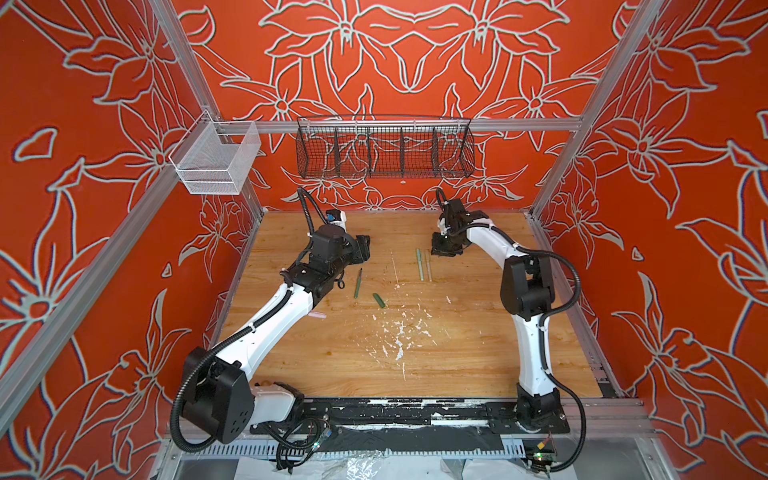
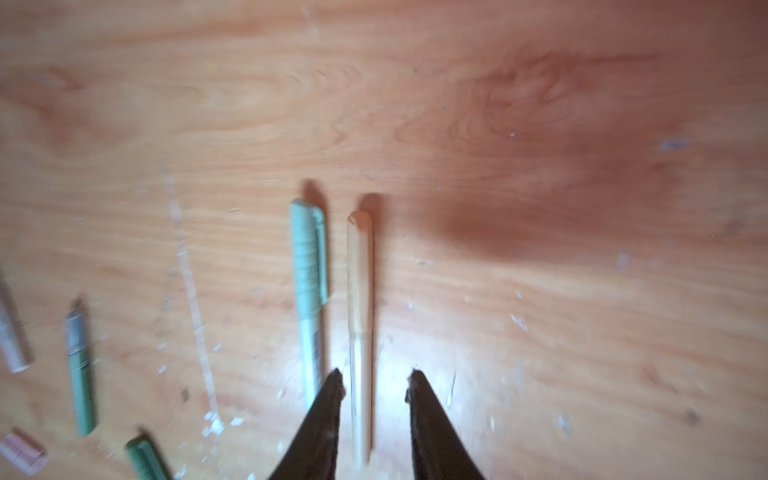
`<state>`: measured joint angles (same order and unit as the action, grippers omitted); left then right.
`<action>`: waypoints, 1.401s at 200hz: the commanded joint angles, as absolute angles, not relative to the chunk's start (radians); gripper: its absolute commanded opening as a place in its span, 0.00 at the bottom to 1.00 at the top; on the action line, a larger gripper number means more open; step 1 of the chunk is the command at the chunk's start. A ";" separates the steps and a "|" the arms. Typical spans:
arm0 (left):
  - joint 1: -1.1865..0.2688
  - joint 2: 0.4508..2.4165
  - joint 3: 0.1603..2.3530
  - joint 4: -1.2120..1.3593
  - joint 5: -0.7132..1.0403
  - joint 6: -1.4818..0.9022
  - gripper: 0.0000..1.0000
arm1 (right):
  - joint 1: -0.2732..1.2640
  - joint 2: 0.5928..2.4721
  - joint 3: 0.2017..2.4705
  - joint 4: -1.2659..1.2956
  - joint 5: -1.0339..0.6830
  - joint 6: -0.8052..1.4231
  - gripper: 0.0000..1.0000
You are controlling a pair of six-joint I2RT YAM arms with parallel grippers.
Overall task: Insert the pens into the pen caps
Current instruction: 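Lay the capped beige pen on the table and open the right gripper, then move the right gripper over the pink cap while the left arm draws back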
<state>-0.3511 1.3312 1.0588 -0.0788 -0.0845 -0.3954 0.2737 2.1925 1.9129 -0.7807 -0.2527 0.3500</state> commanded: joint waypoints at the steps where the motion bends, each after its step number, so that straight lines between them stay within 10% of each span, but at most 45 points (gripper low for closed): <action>1: -0.341 1.356 1.094 -0.117 -0.135 -0.415 0.69 | 0.277 2.068 1.820 -0.718 -0.259 0.373 0.30; 92: -0.175 1.338 1.112 -0.201 -0.291 -0.503 0.75 | 0.706 1.809 1.452 -0.388 -0.155 0.248 0.37; 136: -0.125 1.319 1.173 -0.310 -0.388 -0.494 0.79 | 0.887 2.050 1.671 -0.404 -0.205 0.120 0.54; 167: 0.063 1.214 1.110 -0.397 -0.152 -0.652 0.78 | 0.935 2.202 1.822 -0.402 -0.240 0.076 0.59; 280: 0.181 0.941 0.999 -0.510 -0.086 -0.705 0.78 | 1.021 2.554 2.289 -0.622 -0.296 -0.064 0.45</action>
<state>0.1669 0.9775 0.9981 -0.4706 -0.0982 -0.6968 1.0107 2.4985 2.2181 -0.5522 -0.2710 -0.0189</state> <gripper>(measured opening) 0.775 0.465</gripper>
